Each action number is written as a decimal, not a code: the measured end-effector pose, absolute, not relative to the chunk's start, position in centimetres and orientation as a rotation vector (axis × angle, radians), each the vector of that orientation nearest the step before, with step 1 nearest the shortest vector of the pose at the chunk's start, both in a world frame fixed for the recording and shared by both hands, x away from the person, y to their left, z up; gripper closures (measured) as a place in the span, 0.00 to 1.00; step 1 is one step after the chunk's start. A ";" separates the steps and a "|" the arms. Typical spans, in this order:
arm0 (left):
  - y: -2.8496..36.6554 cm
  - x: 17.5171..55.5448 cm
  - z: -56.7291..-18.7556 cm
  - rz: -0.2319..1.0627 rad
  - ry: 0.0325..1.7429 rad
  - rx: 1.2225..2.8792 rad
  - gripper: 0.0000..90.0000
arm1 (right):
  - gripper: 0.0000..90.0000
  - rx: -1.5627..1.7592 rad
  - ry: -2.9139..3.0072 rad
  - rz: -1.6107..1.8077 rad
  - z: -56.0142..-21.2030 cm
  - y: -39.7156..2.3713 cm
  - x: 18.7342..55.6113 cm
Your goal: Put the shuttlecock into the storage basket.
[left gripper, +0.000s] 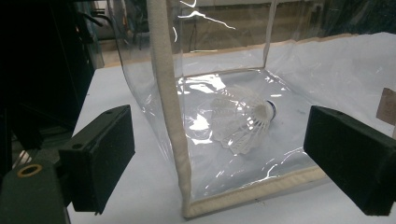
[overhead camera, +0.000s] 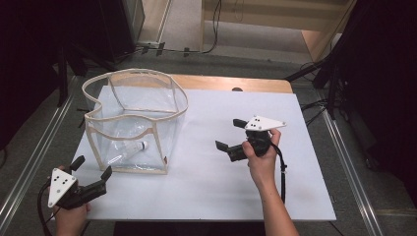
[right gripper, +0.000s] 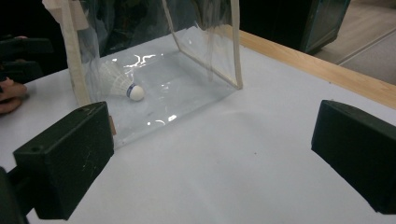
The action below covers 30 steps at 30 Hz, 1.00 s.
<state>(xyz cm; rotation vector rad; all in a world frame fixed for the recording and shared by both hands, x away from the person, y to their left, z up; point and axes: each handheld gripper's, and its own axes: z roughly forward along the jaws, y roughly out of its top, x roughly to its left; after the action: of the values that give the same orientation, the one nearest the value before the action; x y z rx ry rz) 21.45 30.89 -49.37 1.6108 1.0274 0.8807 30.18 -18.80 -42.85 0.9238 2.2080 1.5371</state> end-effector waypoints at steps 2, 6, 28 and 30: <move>30.9 21.4 -49.4 0.880 1.027 1.611 0.10 | 0.00 0.922 2.206 1.546 -43.1 -19.1 29.9; 30.9 21.4 -49.4 0.880 1.028 1.611 0.10 | 0.00 0.932 2.206 1.542 -43.6 -19.6 29.3; 30.9 21.4 -49.4 0.884 1.027 1.612 0.10 | 0.00 1.021 2.177 1.523 -46.3 -23.1 27.0; 30.9 21.4 -49.4 0.884 1.027 1.612 0.10 | 0.00 1.033 2.169 1.526 -46.4 -23.4 26.8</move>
<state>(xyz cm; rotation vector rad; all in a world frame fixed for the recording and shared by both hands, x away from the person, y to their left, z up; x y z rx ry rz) 21.41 30.86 -49.39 1.6116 1.0265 0.8842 26.82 -23.44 -46.43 1.0328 2.1692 1.5257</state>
